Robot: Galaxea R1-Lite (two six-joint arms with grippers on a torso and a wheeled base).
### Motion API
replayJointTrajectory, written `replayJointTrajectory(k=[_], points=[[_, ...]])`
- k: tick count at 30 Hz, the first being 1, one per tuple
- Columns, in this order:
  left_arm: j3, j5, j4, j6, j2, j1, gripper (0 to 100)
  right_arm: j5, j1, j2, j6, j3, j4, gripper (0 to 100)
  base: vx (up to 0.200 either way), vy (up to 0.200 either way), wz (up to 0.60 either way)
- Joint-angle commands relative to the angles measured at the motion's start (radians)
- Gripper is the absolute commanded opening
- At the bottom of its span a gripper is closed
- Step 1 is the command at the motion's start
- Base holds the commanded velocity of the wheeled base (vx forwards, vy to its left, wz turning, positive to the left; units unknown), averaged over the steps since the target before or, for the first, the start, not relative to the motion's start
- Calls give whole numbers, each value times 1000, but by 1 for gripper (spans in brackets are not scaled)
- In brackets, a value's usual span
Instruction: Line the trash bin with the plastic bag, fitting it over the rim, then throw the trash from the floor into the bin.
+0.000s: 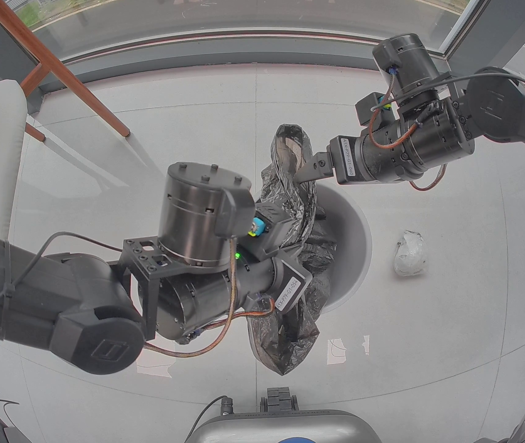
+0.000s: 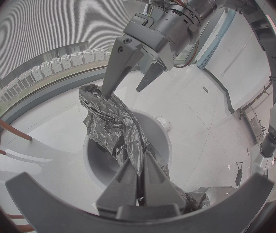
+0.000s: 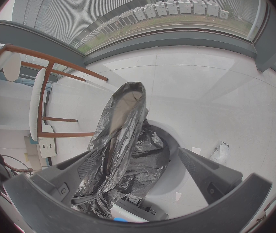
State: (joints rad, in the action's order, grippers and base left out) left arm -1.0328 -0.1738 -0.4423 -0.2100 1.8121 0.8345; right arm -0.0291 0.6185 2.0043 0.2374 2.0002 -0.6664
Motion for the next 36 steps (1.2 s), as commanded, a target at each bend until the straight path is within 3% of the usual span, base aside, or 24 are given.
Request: replayJointTrajectory(k=[1, 14, 34, 35, 36], points=[[-13, -1, -1, 0, 4, 0, 0, -3, 12, 13, -1, 0, -1, 100, 0, 0, 0], [-26, -1, 2, -2, 6, 0, 0, -5, -14, 16, -7, -6, 2, 100, 0, 0, 0], [-55, -18, 1, -2, 10, 0, 0, -20, 10, 47, -12, -26, 13, 100, 0, 0, 0], [-55, -19, 1, -2, 10, 0, 0, -20, 15, 51, -10, -24, 14, 0, 0, 0, 0], [-55, -19, 1, 0, 10, 0, 0, -20, 18, 51, -10, -24, 14, 0, 0, 0, 0]])
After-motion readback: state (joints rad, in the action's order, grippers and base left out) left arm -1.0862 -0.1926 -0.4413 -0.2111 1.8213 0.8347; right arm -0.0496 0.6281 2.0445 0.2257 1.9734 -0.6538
